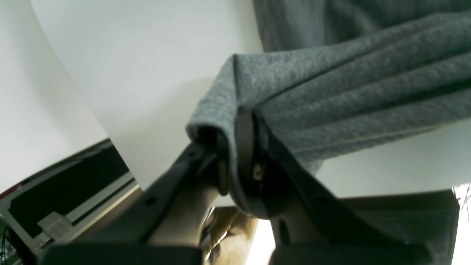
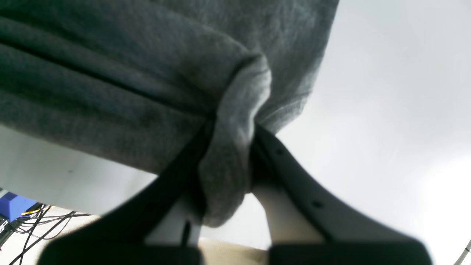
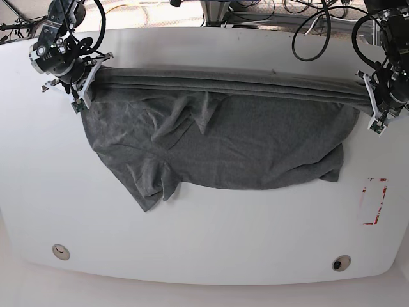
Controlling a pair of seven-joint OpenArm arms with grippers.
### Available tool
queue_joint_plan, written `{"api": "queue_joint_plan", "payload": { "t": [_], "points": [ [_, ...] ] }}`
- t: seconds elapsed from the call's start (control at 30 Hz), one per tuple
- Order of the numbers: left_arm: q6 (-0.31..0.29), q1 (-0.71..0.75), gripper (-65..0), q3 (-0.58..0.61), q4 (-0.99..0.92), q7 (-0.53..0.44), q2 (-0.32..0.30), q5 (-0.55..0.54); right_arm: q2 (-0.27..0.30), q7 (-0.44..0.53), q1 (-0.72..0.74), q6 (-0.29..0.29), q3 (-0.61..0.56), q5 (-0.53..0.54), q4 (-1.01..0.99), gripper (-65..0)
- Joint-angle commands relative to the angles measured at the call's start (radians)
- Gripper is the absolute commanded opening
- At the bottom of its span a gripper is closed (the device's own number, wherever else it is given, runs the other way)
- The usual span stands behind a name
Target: Fold the T-shirt properly
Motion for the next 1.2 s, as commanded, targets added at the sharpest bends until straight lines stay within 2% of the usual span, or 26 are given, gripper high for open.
{"api": "queue_joint_plan", "payload": {
  "t": [0.0, 0.1, 0.37, 0.6, 0.83, 1.17],
  "points": [
    [0.004, -0.047, -65.0, -0.035, 0.019, 0.016, -0.004, 0.067, 0.014, -0.005, 0.019, -0.01, 0.015, -0.055, 0.02, -65.0],
    [0.004, -0.141, -65.0, -0.039, 0.02, 0.02, 0.037, 0.073, 0.014, -0.005, 0.072, -0.01, 0.017, -0.061, 0.021, -65.0],
    [0.004, -0.375, -65.0, -0.018, 0.019, 0.02, 0.057, 0.075, 0.057, -0.011, 0.231, -0.01, 0.01, -0.063, 0.015, -65.0],
    [0.004, -0.607, -65.0, 0.015, 0.014, 0.02, 0.106, 0.076, 0.098, -0.013, 0.432, -0.01, 0.006, -0.063, -0.009, -64.8],
    [0.004, -0.802, -65.0, 0.056, -0.006, 0.016, 0.144, 0.076, 0.166, -0.013, 0.632, -0.01, -0.074, -0.063, -0.083, -64.8],
    [0.084, -1.024, -65.0, 0.087, -0.12, -0.01, 0.147, 0.075, 0.235, -0.013, 0.914, -0.01, -0.229, -0.063, -0.181, -64.8]
  ]
}}
